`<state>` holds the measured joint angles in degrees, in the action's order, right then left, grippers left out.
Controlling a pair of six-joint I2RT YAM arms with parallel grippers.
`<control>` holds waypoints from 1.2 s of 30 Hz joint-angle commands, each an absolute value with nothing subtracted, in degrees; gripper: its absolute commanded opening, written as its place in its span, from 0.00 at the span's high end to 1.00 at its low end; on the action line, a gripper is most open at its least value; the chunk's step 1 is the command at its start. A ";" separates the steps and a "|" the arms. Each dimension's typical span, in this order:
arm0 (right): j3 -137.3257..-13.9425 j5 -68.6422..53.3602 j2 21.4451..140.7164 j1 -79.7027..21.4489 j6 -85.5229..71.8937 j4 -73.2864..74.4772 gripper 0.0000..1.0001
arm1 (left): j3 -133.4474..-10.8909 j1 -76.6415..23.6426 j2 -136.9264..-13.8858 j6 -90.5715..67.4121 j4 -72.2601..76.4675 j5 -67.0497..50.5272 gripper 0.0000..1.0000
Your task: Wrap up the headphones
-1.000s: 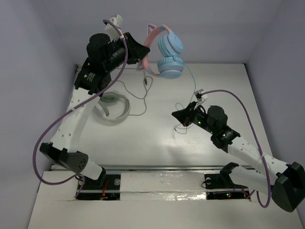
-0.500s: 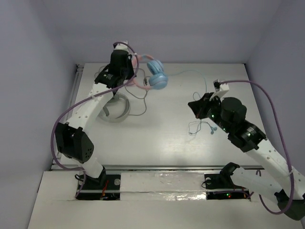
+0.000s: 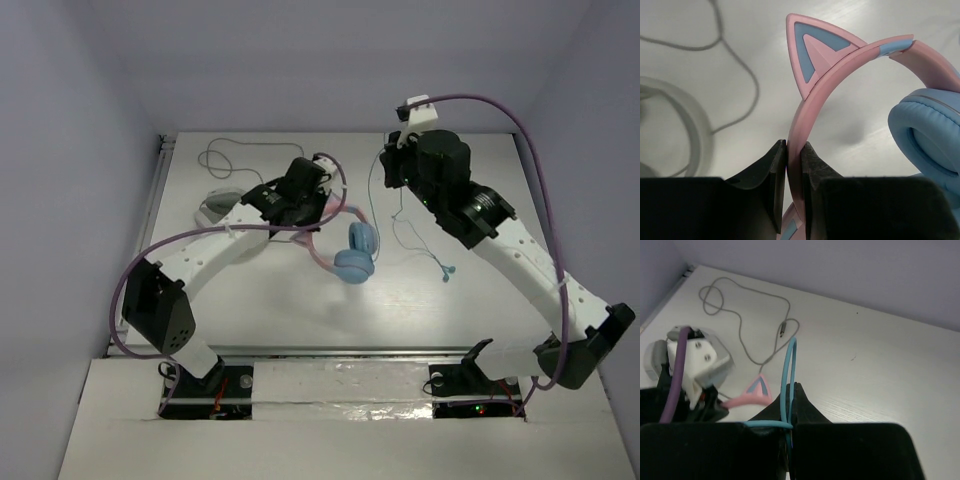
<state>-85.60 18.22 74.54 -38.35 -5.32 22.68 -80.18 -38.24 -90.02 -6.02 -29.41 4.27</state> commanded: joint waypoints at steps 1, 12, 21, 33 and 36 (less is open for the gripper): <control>-89.99 18.89 78.12 -38.76 -0.70 22.41 1.00 | -79.02 -41.48 -86.66 -4.39 -27.25 -3.33 1.00; -85.62 18.19 85.25 -36.30 -2.45 18.81 1.00 | -72.16 -43.15 -77.53 -5.45 -17.58 -21.79 1.00; -75.95 13.44 80.17 -34.01 -8.08 14.77 1.00 | -70.84 -43.15 -71.64 -8.34 -10.47 -26.55 1.00; -64.70 11.17 72.51 -32.87 -14.85 9.06 1.00 | -67.85 -36.83 -64.87 -17.83 2.89 -29.35 1.00; -61.80 5.20 71.19 -32.87 -16.08 4.49 1.00 | -67.41 -36.30 -65.04 -20.74 7.02 -31.90 1.00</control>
<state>-63.92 10.81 72.55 -33.04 -13.76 11.46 -67.57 -36.51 -67.22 -15.05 -3.84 -27.14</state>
